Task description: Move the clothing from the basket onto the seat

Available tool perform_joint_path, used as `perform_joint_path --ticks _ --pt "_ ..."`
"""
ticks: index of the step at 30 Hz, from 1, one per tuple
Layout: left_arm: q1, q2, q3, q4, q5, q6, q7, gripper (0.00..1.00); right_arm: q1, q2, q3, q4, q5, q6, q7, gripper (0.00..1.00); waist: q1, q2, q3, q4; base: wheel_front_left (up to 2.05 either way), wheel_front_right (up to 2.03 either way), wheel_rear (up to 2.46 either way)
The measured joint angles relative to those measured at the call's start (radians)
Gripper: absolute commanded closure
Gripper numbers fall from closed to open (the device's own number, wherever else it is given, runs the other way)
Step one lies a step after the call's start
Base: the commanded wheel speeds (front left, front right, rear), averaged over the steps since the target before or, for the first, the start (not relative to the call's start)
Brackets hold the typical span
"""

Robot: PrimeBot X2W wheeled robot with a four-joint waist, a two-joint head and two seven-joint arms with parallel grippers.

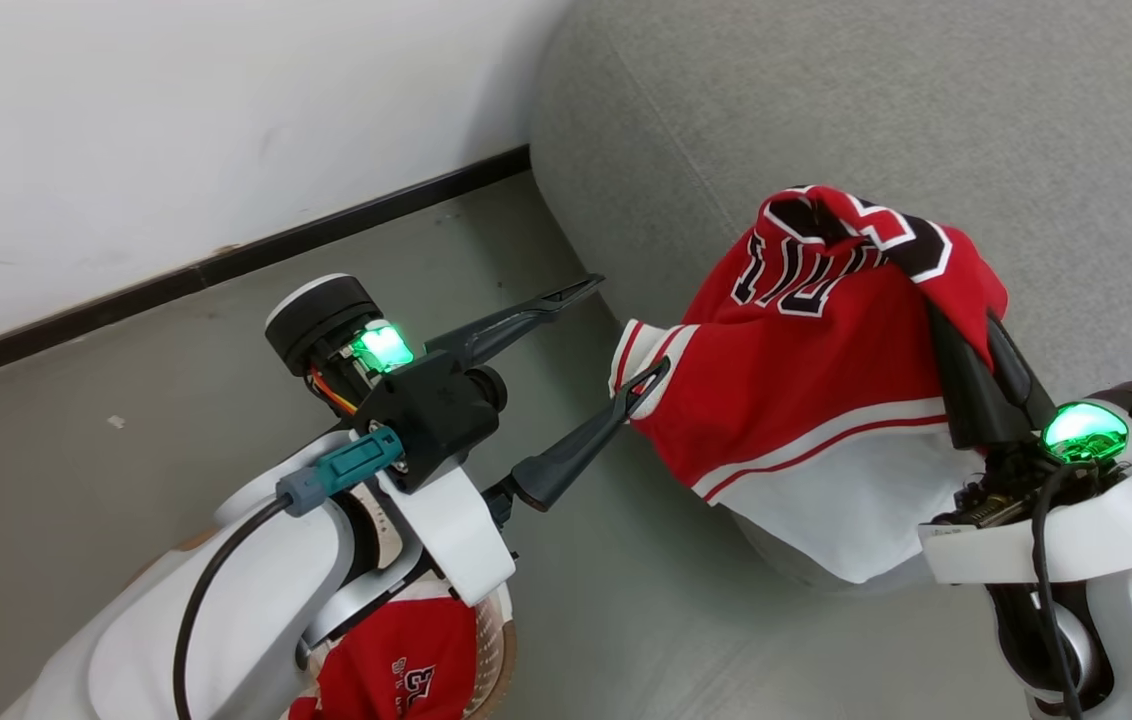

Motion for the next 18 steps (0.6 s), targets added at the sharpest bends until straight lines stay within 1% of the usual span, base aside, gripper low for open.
perform_joint_path --ticks 10,18 --pt "0.000 0.017 0.001 -0.002 0.000 0.000 0.013 0.00 0.013 0.003 0.026 0.003 0.004 0.000 0.000 1.00 0.0000 0.0000 0.021 -0.057 0.00 0.00 0.00" --pt "0.000 0.023 0.001 -0.018 0.000 0.002 0.033 0.00 0.005 0.013 0.034 0.008 0.030 0.000 0.000 1.00 0.0000 0.0000 0.053 -0.076 0.00 0.00 0.00"
